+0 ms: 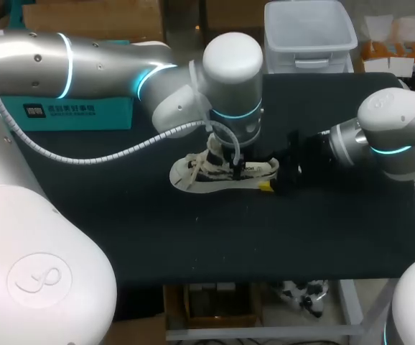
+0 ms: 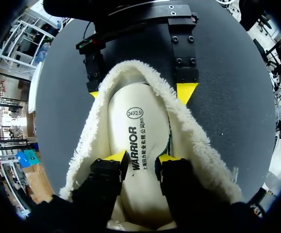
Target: Open the shoe tongue, take the insole out of the shoe, put the insole back into the shoe, and pack the shoe into the shoebox
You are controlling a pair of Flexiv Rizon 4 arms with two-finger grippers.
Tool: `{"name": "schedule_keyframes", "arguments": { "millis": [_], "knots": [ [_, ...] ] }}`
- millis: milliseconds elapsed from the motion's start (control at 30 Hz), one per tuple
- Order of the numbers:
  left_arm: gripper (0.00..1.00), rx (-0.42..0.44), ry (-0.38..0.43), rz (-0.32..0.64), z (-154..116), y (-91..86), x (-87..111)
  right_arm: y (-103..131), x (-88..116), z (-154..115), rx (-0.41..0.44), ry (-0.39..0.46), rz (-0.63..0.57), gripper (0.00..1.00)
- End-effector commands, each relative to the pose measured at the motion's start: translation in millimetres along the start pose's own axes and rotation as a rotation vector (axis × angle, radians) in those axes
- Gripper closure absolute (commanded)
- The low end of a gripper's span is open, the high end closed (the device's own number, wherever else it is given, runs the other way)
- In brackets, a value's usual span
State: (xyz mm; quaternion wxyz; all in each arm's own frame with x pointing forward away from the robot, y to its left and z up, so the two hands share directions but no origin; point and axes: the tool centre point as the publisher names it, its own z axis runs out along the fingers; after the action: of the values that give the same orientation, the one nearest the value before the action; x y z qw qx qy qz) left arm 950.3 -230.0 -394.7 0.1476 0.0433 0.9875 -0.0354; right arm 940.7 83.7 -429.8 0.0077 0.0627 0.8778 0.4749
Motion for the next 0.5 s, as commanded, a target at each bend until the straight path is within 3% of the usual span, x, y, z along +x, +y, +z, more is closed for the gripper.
{"name": "schedule_keyframes", "arguments": {
  "millis": [33, 100, 133, 267, 500],
  "knots": [
    [0.66, -0.010, -0.013, -0.001, 83.0, -7.3, -13.8, -1.2, 4.2, 3.8, -0.006, 0.004, -0.003, 1.00],
    [0.80, -0.013, -0.018, -0.002, 86.0, -6.9, -16.5, -1.2, 4.2, 3.8, -0.006, 0.004, -0.003, 1.00],
    [1.00, -0.013, -0.017, -0.003, 87.2, -6.4, -17.8, -1.2, 4.2, 3.8, -0.006, 0.004, -0.003, 1.00],
    [1.00, -0.009, -0.015, -0.011, 86.7, -3.1, -20.9, -1.2, 4.2, 3.8, -0.006, 0.004, -0.003, 1.00],
    [1.00, 0.026, -0.008, -0.013, 60.2, -0.9, -25.7, -1.2, 4.2, 3.8, -0.006, 0.004, -0.003, 1.00]
  ]
}}
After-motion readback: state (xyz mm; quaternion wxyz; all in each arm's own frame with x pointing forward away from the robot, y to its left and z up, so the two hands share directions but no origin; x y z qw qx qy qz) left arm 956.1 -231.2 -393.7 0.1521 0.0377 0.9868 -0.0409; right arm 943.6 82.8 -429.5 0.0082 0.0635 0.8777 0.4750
